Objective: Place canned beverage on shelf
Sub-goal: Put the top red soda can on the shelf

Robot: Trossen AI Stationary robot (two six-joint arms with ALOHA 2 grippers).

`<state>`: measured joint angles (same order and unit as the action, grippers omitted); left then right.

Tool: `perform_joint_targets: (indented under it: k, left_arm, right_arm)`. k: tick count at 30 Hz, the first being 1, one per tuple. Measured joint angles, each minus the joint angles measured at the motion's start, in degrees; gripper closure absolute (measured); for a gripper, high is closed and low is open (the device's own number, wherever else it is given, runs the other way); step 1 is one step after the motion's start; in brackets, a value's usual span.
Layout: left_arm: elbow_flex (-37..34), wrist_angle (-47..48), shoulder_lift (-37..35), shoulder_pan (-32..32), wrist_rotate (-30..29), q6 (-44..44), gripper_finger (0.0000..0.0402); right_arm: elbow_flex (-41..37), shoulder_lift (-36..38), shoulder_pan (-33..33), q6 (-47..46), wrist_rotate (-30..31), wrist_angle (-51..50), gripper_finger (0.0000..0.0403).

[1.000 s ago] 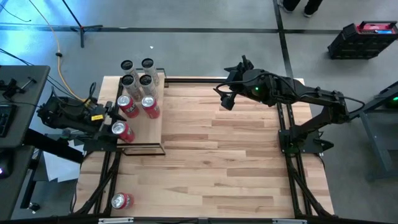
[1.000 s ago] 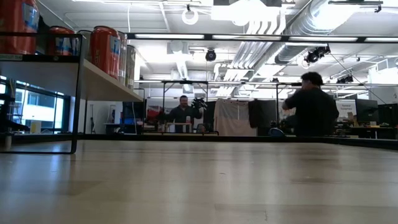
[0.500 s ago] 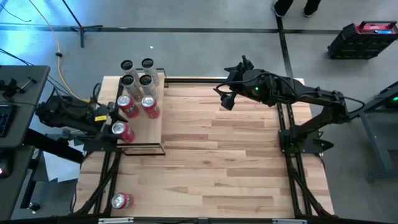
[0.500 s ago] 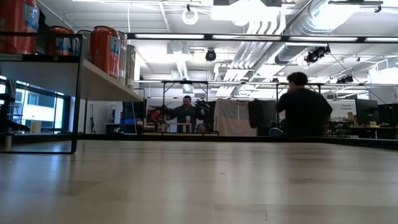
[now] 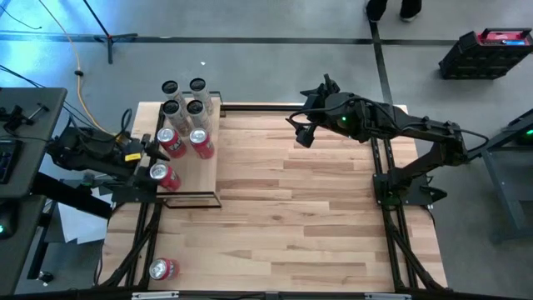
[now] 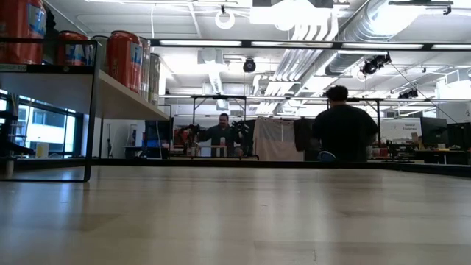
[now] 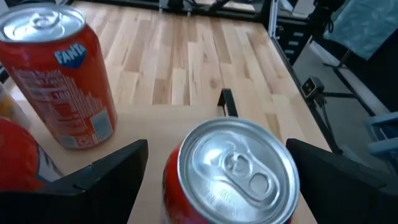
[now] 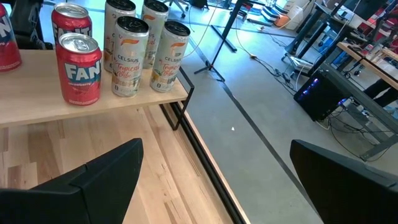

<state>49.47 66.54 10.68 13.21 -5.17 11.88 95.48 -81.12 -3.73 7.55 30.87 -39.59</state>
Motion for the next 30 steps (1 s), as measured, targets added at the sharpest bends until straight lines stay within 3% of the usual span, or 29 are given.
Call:
perform_joint_targets:
  k: [13, 30]
  left_arm:
    - [0.0, -0.5, 0.0, 0.0, 0.6, -0.2, 0.0117]
    - [0.1, -1.4, 0.0, 0.0, 6.6, -13.8, 0.0126]
  right_arm:
    - [0.0, 0.0, 0.0, 0.0, 0.0, 0.0, 0.0011]
    - [0.0, 0.0, 0.0, 0.0, 0.0, 0.0, 0.0011]
